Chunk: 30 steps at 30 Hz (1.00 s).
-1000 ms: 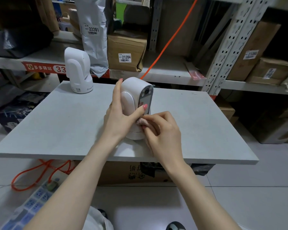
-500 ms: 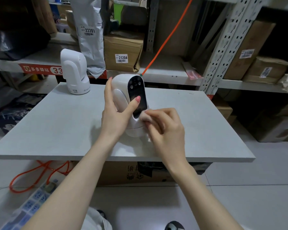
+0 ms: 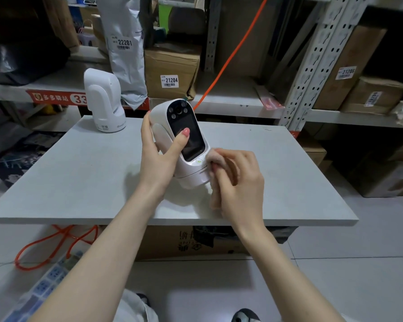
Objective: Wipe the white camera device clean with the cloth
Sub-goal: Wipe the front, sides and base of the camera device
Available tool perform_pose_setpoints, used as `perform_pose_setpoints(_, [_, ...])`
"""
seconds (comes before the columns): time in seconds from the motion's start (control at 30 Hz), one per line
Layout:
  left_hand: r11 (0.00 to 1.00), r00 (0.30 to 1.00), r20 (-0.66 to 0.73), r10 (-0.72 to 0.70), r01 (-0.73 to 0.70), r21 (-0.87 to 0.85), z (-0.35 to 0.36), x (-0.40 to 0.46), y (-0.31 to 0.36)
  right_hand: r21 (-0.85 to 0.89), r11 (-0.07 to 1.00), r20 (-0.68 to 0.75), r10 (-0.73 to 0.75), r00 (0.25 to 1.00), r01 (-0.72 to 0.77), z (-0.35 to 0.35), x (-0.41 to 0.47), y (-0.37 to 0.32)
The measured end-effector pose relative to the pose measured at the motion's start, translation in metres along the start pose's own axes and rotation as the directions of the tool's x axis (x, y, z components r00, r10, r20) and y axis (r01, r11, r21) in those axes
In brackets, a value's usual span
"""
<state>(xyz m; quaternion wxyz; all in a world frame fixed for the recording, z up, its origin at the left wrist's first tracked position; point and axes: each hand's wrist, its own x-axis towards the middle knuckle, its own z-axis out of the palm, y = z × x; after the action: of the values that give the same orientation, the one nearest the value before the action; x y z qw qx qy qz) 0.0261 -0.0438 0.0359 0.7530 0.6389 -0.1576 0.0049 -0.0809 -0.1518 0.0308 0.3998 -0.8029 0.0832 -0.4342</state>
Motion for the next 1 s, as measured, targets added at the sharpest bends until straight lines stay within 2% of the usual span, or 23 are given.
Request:
perform_pose_setpoints(0.1, [0.999,0.999,-0.046,-0.024,0.023,-0.022,-0.001,0.000,0.000,-0.134,0.934,0.064,-0.326,0.943,0.332,0.009,-0.010,0.001])
perform_pose_setpoints(0.13, [1.000,0.998,-0.051,-0.026,0.025,-0.019,-0.002,0.000,0.001,-0.165,0.902,0.094,-0.389,0.916,0.400,0.012,-0.011,0.002])
perform_pose_setpoints(0.2, [1.000,0.999,-0.034,-0.021,0.021,-0.015,-0.004,0.000,0.002,-0.161,0.890,0.091,-0.416,0.905,0.426,0.013,-0.010,0.003])
perform_pose_setpoints(0.3, [0.999,1.000,0.003,0.020,-0.020,-0.044,-0.004,-0.001,0.005,-0.046,0.961,0.014,-0.273,0.962,0.274,0.007,-0.004,0.005])
perform_pose_setpoints(0.4, [0.999,0.997,0.063,0.033,-0.032,-0.015,-0.004,-0.001,0.007,0.103,0.992,0.004,0.072,0.997,-0.072,-0.002,0.003,0.005])
perform_pose_setpoints(0.5, [0.997,0.989,0.149,-0.001,-0.010,0.072,-0.004,-0.002,0.009,0.221,0.885,0.134,0.389,0.911,-0.410,-0.005,0.004,0.010])
perform_pose_setpoints(0.57, [0.992,0.975,0.221,0.010,-0.038,0.124,0.000,-0.006,0.012,0.260,0.813,0.175,0.491,0.853,-0.521,-0.006,0.006,0.015])
perform_pose_setpoints(0.67, [0.980,0.937,0.345,0.059,-0.120,0.158,0.004,-0.012,0.015,0.320,0.791,0.154,0.499,0.853,-0.521,-0.009,0.010,0.014])
perform_pose_setpoints(0.87, [0.945,0.830,0.554,0.064,-0.230,0.234,0.008,-0.020,0.018,0.444,0.797,0.019,0.447,0.894,-0.408,-0.021,0.022,0.007])
perform_pose_setpoints(1.0, [0.940,0.797,0.598,0.084,-0.263,0.218,0.011,-0.022,0.016,0.442,0.848,-0.067,0.357,0.932,-0.293,-0.028,0.028,0.001])
